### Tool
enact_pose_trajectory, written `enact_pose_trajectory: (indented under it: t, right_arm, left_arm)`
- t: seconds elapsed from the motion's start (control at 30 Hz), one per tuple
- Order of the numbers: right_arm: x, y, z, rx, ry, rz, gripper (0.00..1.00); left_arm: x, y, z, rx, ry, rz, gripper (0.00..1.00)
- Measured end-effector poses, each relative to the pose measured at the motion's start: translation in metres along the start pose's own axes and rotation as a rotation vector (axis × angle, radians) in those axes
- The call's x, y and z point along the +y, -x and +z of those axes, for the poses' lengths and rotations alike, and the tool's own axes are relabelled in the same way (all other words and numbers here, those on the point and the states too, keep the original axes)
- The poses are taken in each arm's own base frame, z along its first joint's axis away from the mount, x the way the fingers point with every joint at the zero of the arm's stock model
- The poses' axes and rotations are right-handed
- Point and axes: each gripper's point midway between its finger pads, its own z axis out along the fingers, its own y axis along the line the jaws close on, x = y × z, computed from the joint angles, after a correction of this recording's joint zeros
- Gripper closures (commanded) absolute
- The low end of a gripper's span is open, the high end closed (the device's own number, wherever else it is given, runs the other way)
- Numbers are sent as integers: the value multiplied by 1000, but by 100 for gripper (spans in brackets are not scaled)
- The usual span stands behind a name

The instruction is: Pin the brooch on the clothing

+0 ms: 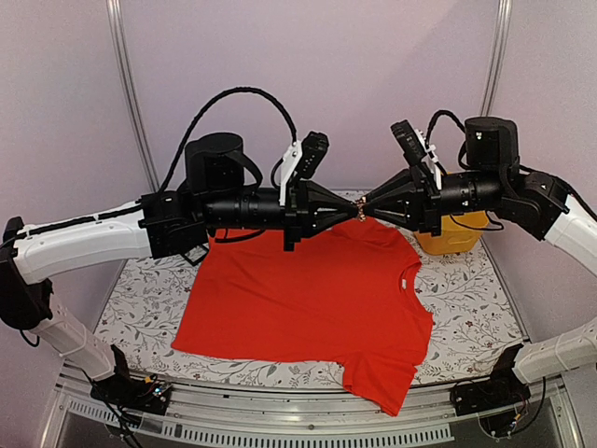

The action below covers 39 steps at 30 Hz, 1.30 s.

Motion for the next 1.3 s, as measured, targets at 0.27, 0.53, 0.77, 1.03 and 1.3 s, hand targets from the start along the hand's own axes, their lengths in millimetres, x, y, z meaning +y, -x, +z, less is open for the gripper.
enact_pose_trajectory:
  t: [0.27,0.53,0.77,1.03,1.3]
  right_arm:
    - [5,-7,1,25,32,7,100]
    - [5,-9,3,29,46,18,100]
    - [-5,-11,4,38,-6,58,100]
    - [-47,-36,-7,53,-160,216,100]
    - [-101,-115,-19,99,-346,513,100]
  left_arm:
    - [-2,-1,0,10,-12,-3,100]
    - [-3,-3,0,17,-17,-7,76]
    - [4,-3,0,17,27,-4,30]
    - [21,-12,-10,28,144,-5,26]
    - [41,-62,-16,141,270,-40,27]
